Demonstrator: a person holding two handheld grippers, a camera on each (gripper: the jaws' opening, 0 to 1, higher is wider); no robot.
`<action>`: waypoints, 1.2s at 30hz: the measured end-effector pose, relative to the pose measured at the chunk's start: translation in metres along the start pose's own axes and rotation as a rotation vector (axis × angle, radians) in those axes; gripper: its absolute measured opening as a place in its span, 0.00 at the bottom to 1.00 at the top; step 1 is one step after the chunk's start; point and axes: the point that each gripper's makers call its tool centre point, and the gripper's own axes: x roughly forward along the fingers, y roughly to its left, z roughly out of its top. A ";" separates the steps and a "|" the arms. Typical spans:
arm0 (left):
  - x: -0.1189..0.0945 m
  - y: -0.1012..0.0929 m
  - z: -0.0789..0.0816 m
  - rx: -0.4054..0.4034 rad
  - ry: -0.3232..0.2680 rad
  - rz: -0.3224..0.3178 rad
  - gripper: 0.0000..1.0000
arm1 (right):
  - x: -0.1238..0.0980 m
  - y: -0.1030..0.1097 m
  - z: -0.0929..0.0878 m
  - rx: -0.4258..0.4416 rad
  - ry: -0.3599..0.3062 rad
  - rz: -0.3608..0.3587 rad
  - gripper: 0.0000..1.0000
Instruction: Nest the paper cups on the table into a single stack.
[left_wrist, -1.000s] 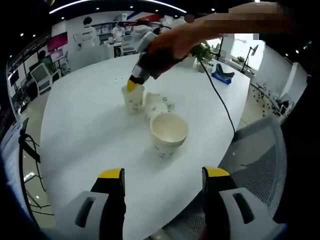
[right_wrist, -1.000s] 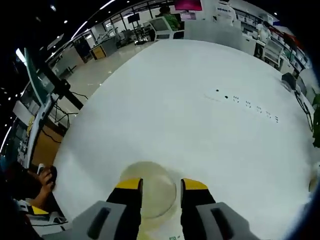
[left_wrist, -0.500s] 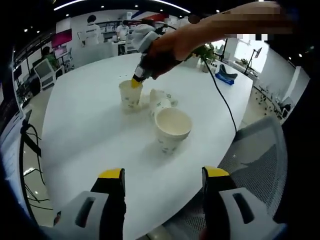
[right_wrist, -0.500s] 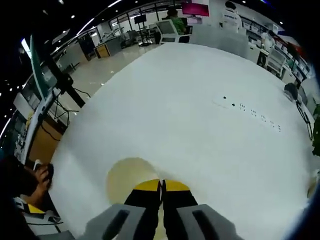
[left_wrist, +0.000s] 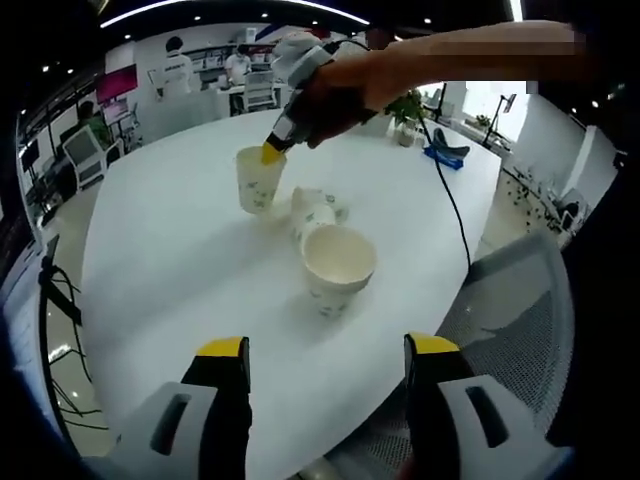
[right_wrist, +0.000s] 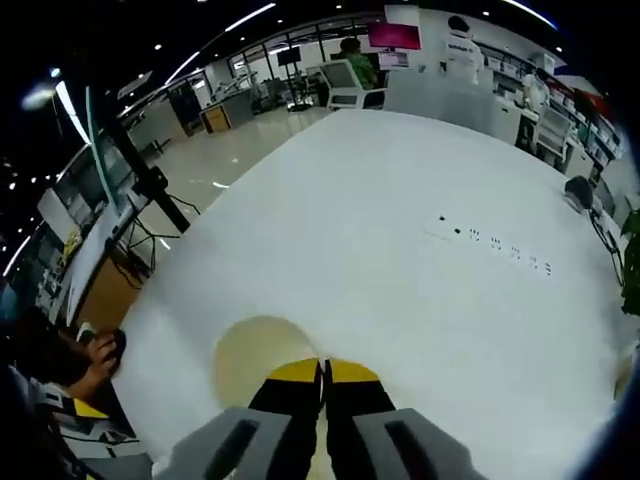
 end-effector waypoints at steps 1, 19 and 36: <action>0.001 -0.002 0.000 0.006 0.002 -0.002 0.61 | -0.004 0.001 0.001 -0.005 -0.006 0.003 0.00; 0.000 -0.018 0.012 0.050 -0.003 -0.013 0.61 | -0.040 0.019 0.002 -0.031 -0.050 0.077 0.00; 0.002 -0.020 0.016 0.065 -0.010 -0.006 0.62 | -0.075 0.052 -0.021 -0.153 -0.033 0.139 0.00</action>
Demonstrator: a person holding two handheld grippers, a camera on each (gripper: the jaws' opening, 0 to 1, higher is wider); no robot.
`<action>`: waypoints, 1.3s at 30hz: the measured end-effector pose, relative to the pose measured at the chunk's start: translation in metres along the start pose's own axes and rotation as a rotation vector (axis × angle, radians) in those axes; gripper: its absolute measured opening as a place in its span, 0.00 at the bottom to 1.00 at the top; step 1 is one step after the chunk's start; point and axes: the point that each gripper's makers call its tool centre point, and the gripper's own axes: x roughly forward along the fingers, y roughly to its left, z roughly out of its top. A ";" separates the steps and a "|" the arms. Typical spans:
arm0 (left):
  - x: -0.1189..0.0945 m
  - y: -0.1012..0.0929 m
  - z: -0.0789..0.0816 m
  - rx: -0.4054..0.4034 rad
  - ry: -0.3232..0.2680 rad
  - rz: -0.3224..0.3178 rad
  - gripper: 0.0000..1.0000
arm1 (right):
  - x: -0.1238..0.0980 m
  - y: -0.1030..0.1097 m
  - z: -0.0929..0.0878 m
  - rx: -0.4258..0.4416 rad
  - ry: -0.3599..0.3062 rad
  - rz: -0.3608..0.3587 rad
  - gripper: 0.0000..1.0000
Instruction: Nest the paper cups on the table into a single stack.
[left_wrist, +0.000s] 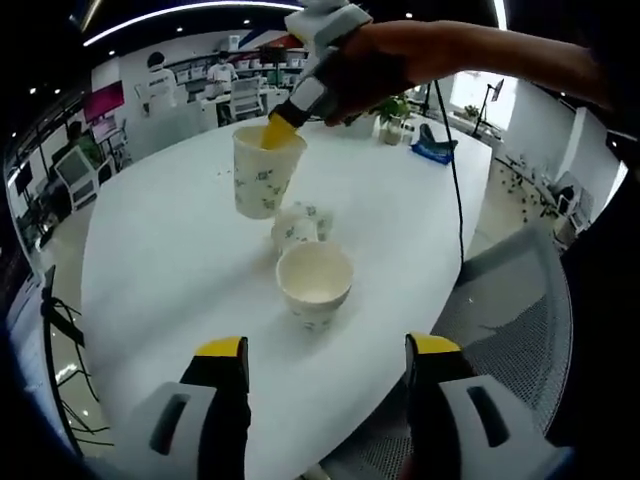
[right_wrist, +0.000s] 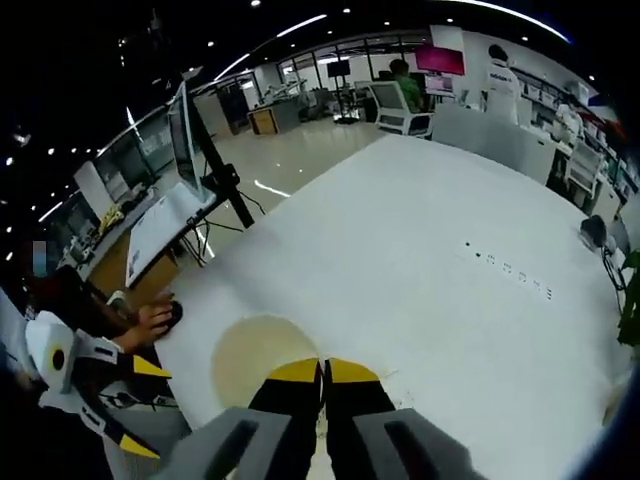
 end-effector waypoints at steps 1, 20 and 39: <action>0.002 0.001 0.000 0.002 -0.002 0.002 0.62 | -0.001 0.003 -0.002 -0.006 0.002 0.003 0.00; 0.006 0.009 -0.001 0.000 -0.007 0.013 0.62 | -0.018 0.033 -0.020 -0.087 0.051 0.056 0.00; 0.004 0.014 -0.006 -0.006 -0.003 0.015 0.62 | -0.009 0.066 -0.043 -0.142 0.116 0.128 0.00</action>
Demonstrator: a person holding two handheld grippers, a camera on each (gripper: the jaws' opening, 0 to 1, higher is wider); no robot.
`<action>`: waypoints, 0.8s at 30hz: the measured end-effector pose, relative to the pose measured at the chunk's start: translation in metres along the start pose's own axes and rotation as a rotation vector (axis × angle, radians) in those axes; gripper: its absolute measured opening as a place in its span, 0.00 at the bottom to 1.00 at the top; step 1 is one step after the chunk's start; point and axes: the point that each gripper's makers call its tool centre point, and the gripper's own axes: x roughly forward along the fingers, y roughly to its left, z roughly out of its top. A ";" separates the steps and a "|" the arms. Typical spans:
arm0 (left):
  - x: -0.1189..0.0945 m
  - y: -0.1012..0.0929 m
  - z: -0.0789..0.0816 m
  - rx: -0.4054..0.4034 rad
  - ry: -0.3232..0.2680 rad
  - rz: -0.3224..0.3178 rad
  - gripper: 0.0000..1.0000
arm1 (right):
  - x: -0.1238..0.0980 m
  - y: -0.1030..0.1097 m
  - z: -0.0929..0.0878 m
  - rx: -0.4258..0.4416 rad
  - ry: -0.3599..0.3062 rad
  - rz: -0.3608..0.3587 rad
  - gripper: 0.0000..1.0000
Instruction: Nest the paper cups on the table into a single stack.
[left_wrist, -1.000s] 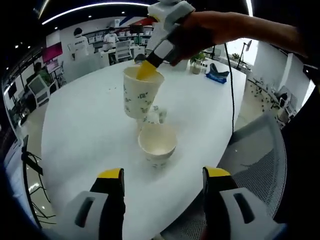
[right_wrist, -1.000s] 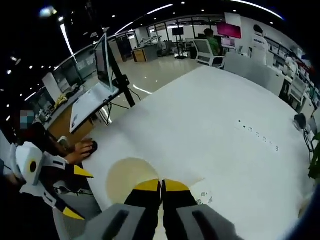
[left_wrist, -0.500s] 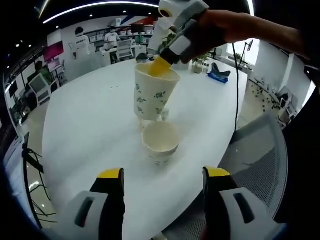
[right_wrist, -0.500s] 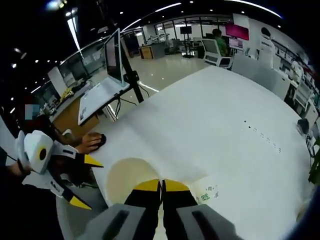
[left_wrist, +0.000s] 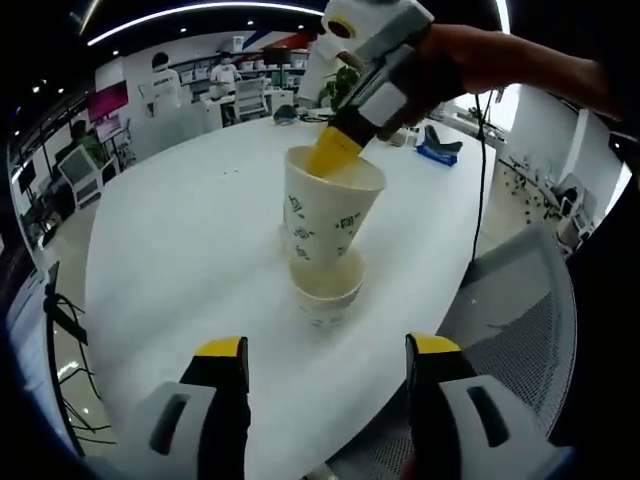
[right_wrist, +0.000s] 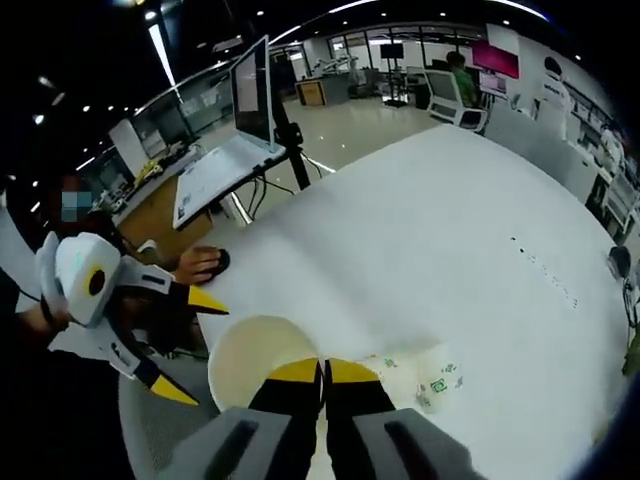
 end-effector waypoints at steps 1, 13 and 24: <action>0.000 0.001 0.000 0.000 0.001 0.001 0.62 | 0.001 0.002 -0.001 -0.007 0.006 0.000 0.00; -0.005 0.000 -0.008 -0.009 0.011 0.002 0.62 | 0.013 -0.001 -0.006 -0.020 0.035 -0.004 0.00; -0.009 0.001 -0.011 -0.020 0.016 0.008 0.62 | 0.020 -0.002 -0.008 -0.035 0.060 0.001 0.00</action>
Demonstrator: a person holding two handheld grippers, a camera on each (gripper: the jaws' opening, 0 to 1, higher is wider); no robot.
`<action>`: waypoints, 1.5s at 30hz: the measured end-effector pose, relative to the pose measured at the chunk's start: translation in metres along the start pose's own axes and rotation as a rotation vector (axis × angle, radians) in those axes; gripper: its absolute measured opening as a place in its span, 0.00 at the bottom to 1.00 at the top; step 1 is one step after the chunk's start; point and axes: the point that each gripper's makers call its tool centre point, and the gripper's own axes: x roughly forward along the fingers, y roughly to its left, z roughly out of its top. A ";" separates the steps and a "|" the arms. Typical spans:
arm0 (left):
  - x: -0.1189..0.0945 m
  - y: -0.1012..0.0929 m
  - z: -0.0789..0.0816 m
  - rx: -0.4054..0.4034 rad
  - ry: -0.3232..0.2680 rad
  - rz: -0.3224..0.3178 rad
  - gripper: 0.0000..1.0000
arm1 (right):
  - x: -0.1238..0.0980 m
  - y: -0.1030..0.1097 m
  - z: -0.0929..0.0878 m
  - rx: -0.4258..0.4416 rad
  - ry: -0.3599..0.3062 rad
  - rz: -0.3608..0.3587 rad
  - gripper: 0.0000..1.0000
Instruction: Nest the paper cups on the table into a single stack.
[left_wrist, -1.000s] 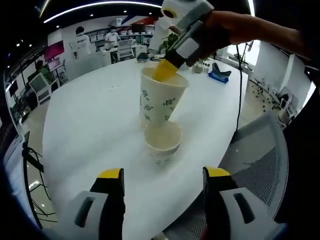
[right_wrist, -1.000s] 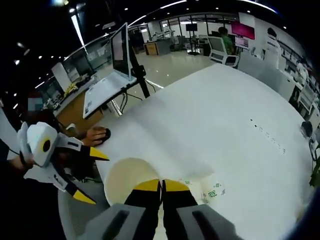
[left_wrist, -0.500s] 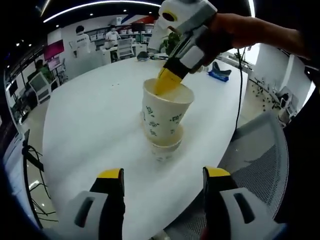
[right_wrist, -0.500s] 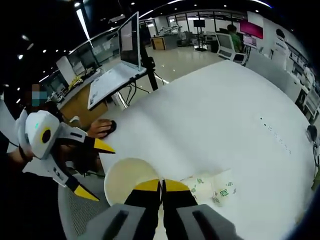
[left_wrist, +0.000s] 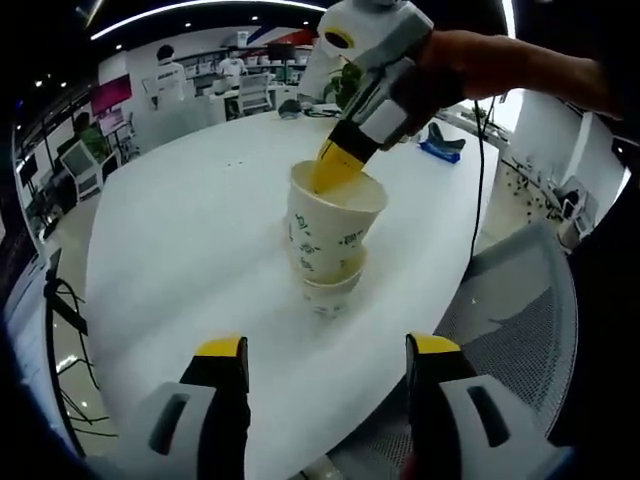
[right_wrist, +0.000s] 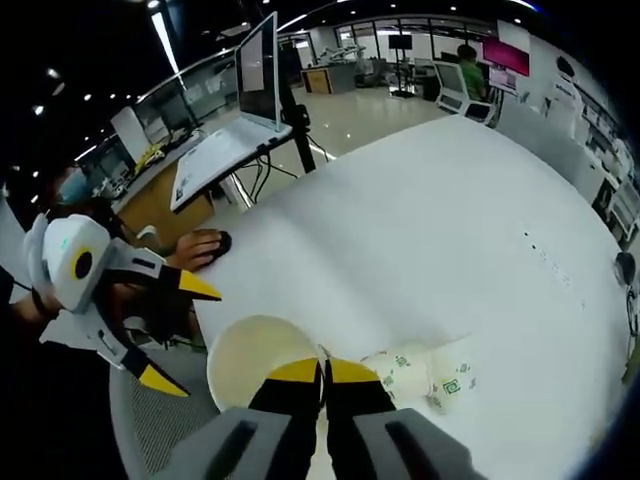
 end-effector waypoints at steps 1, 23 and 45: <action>-0.001 0.000 0.000 0.000 0.000 0.000 0.62 | 0.000 0.000 -0.002 -0.006 0.004 -0.001 0.00; 0.001 0.003 -0.005 -0.007 0.007 -0.002 0.62 | 0.009 -0.001 -0.017 -0.032 0.057 -0.024 0.00; 0.000 -0.001 -0.002 0.009 0.012 -0.011 0.62 | -0.019 -0.045 -0.012 0.110 -0.079 -0.091 0.07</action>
